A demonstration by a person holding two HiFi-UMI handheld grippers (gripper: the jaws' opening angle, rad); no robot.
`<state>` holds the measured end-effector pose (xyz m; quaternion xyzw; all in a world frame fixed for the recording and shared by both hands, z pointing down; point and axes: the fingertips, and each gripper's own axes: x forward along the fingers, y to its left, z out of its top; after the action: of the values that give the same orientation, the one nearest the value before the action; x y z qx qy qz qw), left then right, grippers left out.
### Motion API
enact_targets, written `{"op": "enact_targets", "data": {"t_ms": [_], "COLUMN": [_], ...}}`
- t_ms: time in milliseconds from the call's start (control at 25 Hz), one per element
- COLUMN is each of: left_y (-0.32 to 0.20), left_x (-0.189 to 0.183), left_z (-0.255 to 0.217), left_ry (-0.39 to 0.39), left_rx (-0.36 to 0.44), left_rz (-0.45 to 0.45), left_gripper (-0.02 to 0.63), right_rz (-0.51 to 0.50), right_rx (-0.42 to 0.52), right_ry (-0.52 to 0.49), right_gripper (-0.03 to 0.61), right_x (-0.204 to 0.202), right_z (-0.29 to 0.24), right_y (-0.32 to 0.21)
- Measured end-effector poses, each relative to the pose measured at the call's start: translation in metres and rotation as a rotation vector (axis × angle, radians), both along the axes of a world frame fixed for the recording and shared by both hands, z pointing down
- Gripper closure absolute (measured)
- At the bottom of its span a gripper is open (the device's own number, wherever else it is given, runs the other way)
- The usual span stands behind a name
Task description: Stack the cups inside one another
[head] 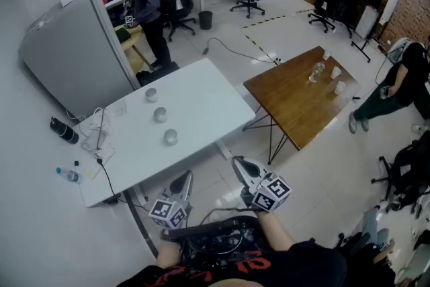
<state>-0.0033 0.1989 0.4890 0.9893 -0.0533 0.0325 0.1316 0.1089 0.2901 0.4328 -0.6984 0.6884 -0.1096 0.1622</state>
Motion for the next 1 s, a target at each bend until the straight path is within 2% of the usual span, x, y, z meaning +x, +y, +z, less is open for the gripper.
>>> {"op": "enact_targets", "data": {"t_ms": [120,280,480,800,1000], "left_y": [-0.007,-0.019,-0.032,-0.097,-0.136], "left_x": [0.001,0.008,0.03,0.048,0.036], "left_z": [0.004,0.006,0.011,0.013,0.008], "left_ry": [-0.002,0.013,0.0,-0.001,-0.019], "left_rx": [0.003,-0.009,0.005,0.014,0.006], "left_rz": [-0.022,-0.077,-0.01,-0.076,-0.164], "left_gripper": [0.623,0.622,0.621,0.623,0.623], "right_rz": [-0.027,-0.059,-0.025,-0.111,-0.204], "right_rx": [-0.014,-0.038,-0.049,-0.059,-0.034], "right_ry": [0.023,0.006,0.002,-0.002,0.006], "right_gripper": [0.574,0.574,0.574,0.574,0.574], "right_x": [0.005,0.018,0.028,0.049,0.048], "right_z": [0.007,0.014,0.019,0.028,0.016], "right_y": [-0.008,-0.022,-0.038,-0.116,-0.171]}}
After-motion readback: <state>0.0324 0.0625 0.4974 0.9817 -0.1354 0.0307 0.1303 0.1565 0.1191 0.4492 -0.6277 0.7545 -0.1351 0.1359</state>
